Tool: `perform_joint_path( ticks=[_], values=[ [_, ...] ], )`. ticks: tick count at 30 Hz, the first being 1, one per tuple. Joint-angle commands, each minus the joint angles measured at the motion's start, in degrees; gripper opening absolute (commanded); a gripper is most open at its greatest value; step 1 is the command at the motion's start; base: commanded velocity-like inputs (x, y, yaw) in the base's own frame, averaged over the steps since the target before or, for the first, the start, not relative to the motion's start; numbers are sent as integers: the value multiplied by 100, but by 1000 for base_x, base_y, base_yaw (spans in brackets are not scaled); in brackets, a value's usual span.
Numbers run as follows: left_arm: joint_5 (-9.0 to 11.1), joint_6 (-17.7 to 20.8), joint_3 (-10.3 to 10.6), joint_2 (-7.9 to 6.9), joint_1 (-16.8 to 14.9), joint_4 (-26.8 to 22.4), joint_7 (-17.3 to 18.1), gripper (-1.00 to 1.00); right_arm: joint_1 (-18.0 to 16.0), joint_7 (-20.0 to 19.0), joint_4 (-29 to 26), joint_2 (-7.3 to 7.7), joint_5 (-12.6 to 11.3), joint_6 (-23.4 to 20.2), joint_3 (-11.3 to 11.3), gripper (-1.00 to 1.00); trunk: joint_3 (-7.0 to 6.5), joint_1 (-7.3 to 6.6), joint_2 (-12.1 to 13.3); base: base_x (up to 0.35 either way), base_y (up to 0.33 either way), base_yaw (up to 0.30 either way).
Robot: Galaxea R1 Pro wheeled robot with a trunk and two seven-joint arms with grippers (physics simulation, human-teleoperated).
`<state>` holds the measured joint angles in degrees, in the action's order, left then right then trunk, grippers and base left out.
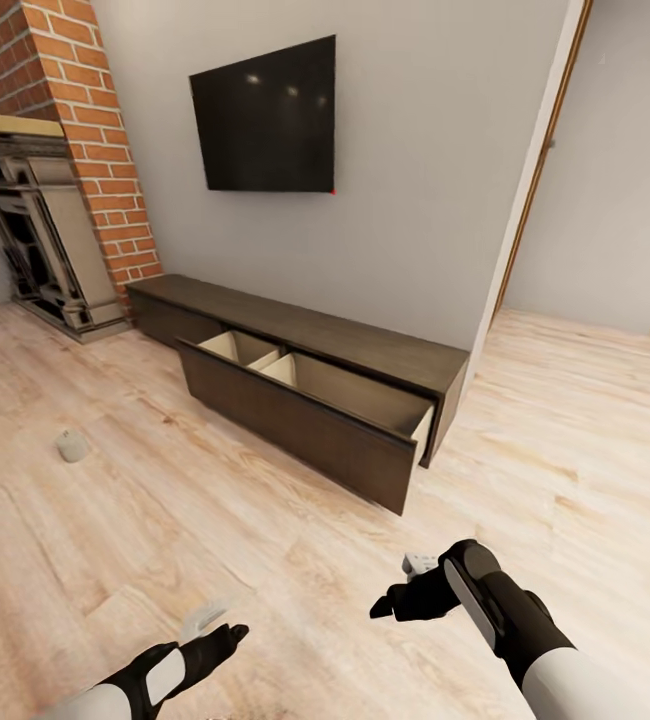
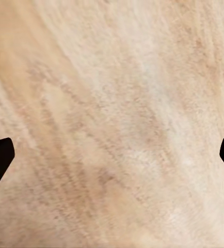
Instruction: Place each of the two pumpkins and all three candles from the living room inside a cabinet in the living room (use any cabinet), then make sure every cabinet is closed, and position the cauldron so it is next to a table in the living room.
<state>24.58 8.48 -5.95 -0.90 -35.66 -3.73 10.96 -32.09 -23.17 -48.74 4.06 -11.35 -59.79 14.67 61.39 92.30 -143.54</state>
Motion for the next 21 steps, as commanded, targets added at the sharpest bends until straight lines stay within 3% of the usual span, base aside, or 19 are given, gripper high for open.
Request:
perform_joint_path(
  ticks=[1,8,12,14,15,16,21],
  values=[
    [33,40,-46,1,-4,-5,17,100,-1,14,-6,7,-34,-21,17,100,2,-1,-2,-2,0,287],
    [336,-43,-40,4,-4,-2,20,100,30,14,-11,7,-41,-21,21,100,-40,-1,-2,-1,0,185],
    [377,-240,-39,11,-3,10,20,100,34,14,-7,7,-42,-21,31,100,-73,-1,-2,0,0,108],
    [387,-314,-38,14,-4,16,20,100,35,14,-8,7,-42,-21,83,100,-89,-1,-2,0,0,103],
    [395,-378,-38,13,-2,16,20,100,36,14,-7,7,-42,-13,335,100,-97,-1,-2,0,0,120],
    [396,-386,-38,14,-2,15,26,100,36,14,-8,7,-42,55,404,100,-106,-1,-2,0,0,125],
    [400,-398,-38,11,-2,24,42,100,36,14,-7,7,-36,276,514,100,-147,-1,-2,0,0,135]
  ],
)
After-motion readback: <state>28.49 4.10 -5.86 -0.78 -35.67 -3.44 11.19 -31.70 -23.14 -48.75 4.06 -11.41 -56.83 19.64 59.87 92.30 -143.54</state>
